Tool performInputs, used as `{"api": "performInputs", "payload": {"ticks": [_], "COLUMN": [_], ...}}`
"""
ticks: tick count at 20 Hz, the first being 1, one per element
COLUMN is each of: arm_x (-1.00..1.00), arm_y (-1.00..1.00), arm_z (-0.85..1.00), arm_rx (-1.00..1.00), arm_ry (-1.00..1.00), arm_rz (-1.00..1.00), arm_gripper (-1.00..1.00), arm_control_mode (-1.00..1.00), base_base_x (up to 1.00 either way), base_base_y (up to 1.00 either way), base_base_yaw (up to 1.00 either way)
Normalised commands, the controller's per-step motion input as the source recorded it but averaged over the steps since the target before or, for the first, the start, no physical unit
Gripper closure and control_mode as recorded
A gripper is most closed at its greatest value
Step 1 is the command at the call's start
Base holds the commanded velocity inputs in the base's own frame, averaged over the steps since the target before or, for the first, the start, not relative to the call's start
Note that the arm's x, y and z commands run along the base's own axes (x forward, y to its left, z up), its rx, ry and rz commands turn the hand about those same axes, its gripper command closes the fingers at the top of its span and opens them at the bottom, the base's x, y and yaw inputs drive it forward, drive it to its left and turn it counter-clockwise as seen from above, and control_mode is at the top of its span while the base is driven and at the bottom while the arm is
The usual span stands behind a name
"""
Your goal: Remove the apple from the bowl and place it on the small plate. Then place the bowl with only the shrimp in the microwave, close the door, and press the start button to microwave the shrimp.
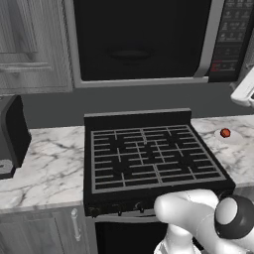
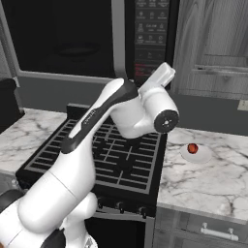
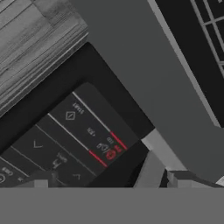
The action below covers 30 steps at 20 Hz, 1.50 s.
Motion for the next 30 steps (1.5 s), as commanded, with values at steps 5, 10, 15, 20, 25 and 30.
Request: {"api": "performInputs", "payload": {"ticks": [5, 10, 15, 20, 25, 30], "arm_x": [0.41, 0.36, 0.2, 0.13, 0.1, 0.04], "arm_y": [0.0, 0.0, 0.0, 0.0, -0.01, -0.04], "arm_z": [-0.28, -0.22, -0.03, 0.01, 0.0, 0.02], "arm_rx": [0.0, 0.0, 0.0, 0.0, 0.0, 0.0], "arm_ry": [0.01, 0.02, 0.0, 0.0, -0.01, 0.0], "arm_rz": [0.02, 0.0, 0.0, 0.0, 0.0, 0.0], "arm_gripper": [-1.0, -1.0, -1.0, -1.0, -1.0, -1.0], "arm_control_mode": [-1.0, -1.0, -1.0, -1.0, -1.0, -1.0], "base_base_x": [0.0, 0.0, 0.0, 0.0, 0.0, 0.0], "base_base_y": [0.0, 0.0, 0.0, 0.0, 0.0, 0.0], "base_base_yaw": [0.0, 0.0, 0.0, 0.0, 0.0, 0.0]}}
